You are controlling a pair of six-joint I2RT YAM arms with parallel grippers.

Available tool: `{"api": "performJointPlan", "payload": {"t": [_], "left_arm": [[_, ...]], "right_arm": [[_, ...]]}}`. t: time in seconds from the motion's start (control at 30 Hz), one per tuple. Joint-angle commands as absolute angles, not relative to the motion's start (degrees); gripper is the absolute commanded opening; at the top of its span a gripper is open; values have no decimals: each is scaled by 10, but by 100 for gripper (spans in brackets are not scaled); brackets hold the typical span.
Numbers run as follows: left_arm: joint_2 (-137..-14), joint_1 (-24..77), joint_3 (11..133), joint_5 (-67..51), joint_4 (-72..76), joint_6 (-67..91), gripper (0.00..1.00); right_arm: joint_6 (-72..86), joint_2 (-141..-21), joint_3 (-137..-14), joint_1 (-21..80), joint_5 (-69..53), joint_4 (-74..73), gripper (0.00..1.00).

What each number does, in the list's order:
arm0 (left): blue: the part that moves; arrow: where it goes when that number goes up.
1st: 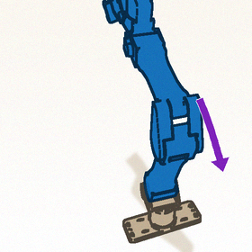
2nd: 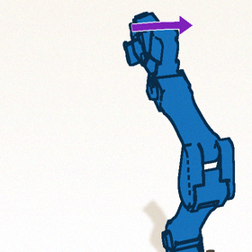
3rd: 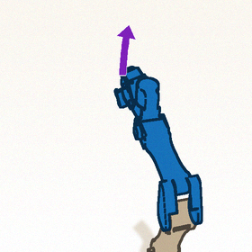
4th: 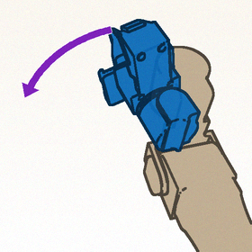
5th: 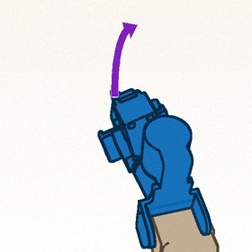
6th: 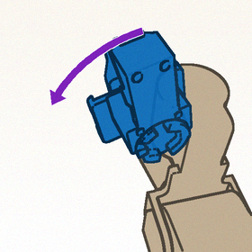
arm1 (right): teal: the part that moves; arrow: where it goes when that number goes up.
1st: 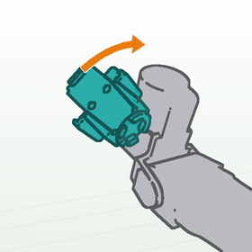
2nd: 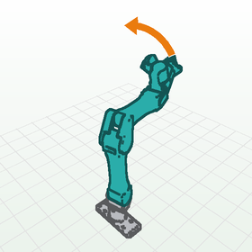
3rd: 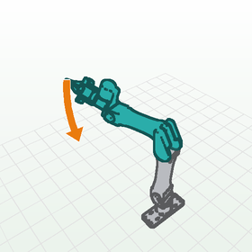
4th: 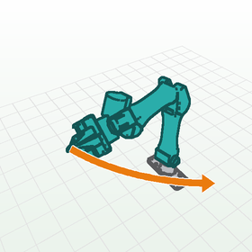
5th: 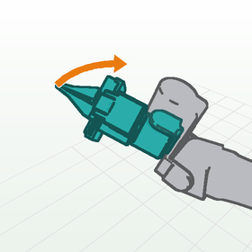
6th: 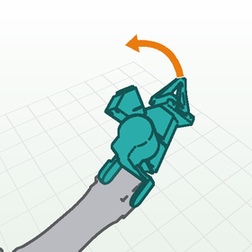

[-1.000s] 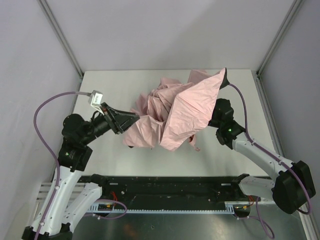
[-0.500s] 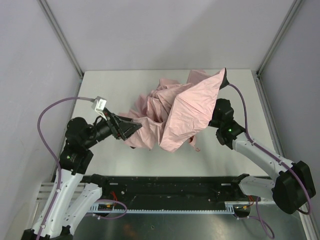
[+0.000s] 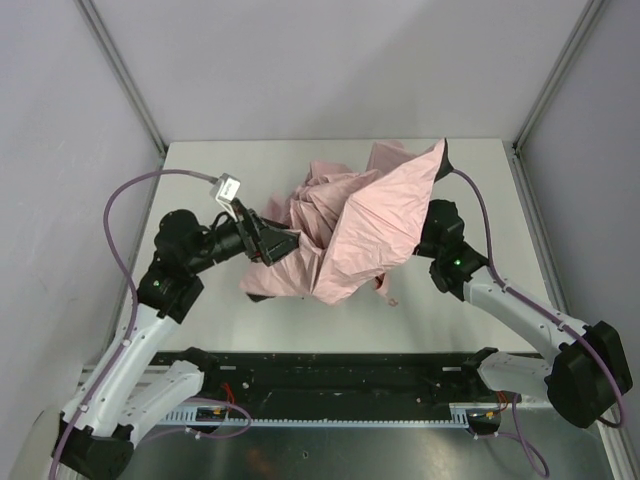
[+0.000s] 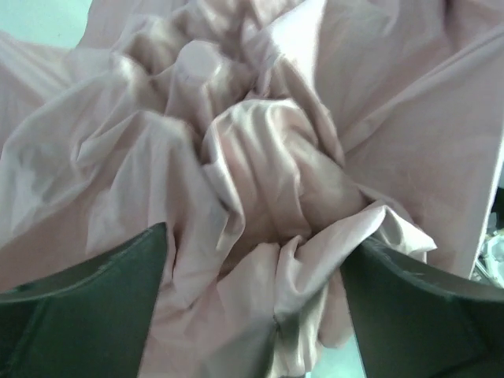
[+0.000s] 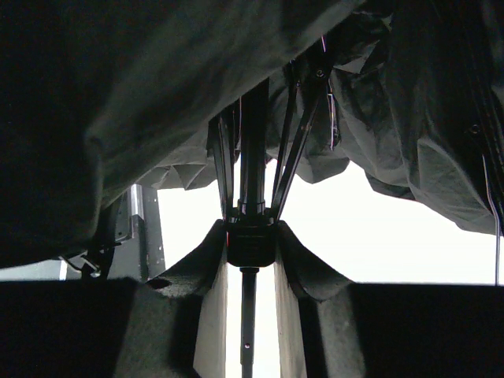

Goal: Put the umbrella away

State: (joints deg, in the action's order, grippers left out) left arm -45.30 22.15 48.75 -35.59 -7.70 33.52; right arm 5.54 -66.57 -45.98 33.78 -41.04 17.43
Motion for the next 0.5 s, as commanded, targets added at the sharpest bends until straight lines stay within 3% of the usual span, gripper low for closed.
{"api": "performJointPlan", "payload": {"t": [0.0, 0.47], "left_arm": [[-459, 240, 517, -349, 23, 357, 95], [-564, 248, 547, -376, 131, 397, 99]], "right_arm": [[51, -650, -475, 346, -424, 220, 0], [50, -664, -483, 377, -456, 228, 0]]}}
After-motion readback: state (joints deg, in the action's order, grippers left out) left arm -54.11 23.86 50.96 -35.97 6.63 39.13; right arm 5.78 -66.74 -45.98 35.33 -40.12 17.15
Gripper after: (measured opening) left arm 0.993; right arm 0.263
